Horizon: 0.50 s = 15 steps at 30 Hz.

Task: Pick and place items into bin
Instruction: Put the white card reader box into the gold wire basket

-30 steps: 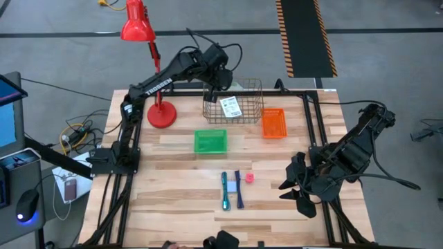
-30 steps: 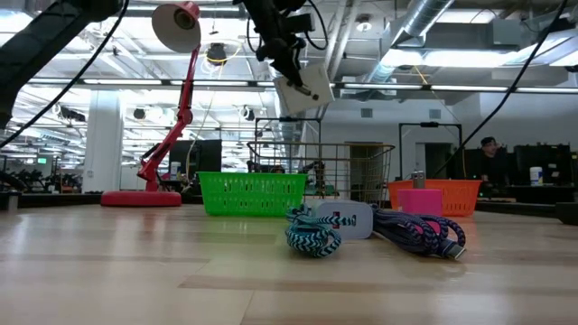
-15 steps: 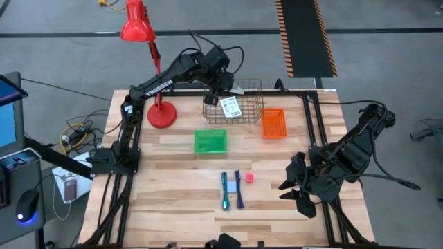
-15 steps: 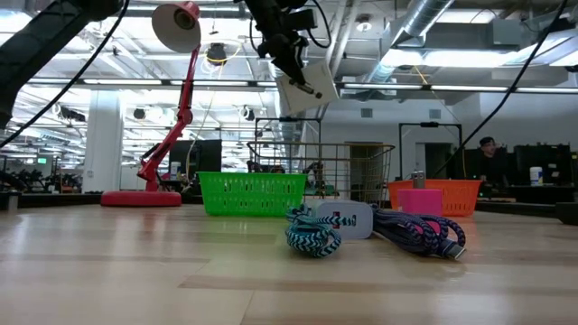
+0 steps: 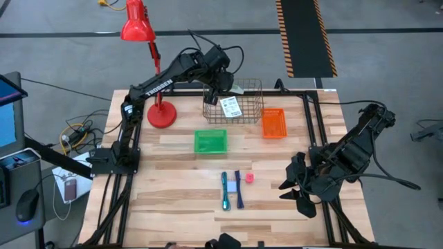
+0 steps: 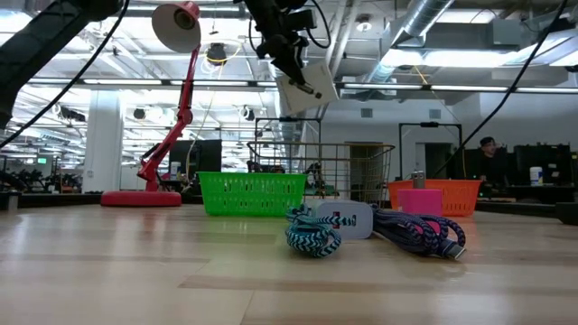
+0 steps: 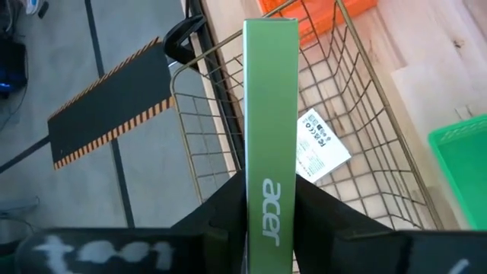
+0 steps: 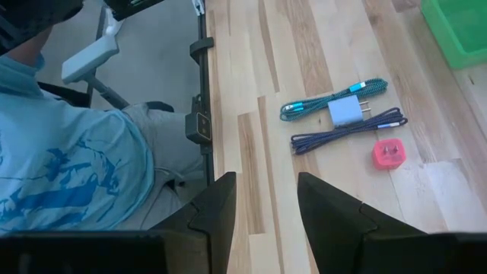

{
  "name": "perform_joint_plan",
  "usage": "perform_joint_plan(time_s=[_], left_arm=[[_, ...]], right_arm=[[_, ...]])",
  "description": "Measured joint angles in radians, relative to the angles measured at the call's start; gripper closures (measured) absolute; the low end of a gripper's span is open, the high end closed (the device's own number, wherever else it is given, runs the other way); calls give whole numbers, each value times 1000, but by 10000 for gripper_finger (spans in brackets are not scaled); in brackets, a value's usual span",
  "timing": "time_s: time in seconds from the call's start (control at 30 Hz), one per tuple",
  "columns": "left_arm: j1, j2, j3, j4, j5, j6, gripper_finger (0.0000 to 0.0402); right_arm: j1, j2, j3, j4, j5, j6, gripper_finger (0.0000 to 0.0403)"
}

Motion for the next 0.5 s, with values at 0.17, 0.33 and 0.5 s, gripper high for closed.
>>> perform_joint_plan(time_s=[0.17,0.33,0.5], left_arm=[[2,0,0,0,21,1,332],[2,-1,0,0,35,-3,332],[-3,-2,0,0,2,-110,333]], right_arm=[[0,0,0,0,0,0,268],[0,0,0,0,0,0,268],[0,0,0,0,0,0,268]])
